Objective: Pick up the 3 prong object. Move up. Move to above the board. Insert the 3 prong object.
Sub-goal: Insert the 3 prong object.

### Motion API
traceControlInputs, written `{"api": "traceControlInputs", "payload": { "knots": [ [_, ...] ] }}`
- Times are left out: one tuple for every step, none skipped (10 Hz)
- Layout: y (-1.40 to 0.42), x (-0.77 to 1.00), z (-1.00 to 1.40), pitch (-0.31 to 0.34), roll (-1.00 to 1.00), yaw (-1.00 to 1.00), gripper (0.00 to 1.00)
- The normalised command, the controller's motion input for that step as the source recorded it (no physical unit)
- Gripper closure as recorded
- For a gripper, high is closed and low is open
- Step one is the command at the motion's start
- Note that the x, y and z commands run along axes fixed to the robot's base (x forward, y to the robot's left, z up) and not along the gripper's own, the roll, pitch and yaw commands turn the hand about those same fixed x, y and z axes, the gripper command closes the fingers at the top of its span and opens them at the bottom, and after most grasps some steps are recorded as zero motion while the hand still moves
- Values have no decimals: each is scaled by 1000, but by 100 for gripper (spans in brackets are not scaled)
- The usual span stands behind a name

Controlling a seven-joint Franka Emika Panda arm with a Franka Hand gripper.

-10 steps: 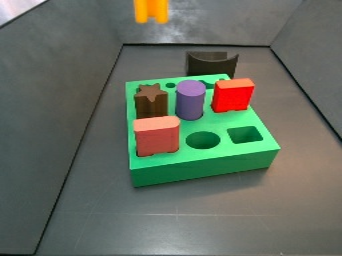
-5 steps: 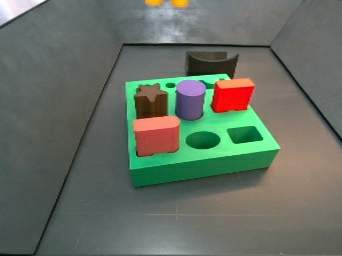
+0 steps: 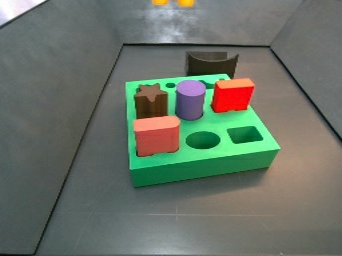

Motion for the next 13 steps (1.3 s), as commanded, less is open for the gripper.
{"api": "traceControlInputs", "payload": {
  "knots": [
    [629, 0, -360, 50, 23, -214, 100],
    [646, -14, -400, 30, 47, -326, 100],
    [477, 0, -434, 27, 0, -546, 100],
    [323, 0, -423, 10, 0, -709, 100],
    [257, 0, -417, 0, 0, -771, 100],
    [211, 0, -397, 0, 0, -809, 100],
    [114, 83, -460, 0, -21, -900, 100],
    [57, 191, -514, -37, -49, -949, 100],
    [49, 189, -594, -80, -61, -943, 100],
    [0, 63, -751, -89, 0, -1000, 100],
    [0, 0, -837, -50, 0, -1000, 100],
    [0, 0, -846, -47, 3, -1000, 100],
    [0, 0, -806, -74, 0, -1000, 100]
  ]
}}
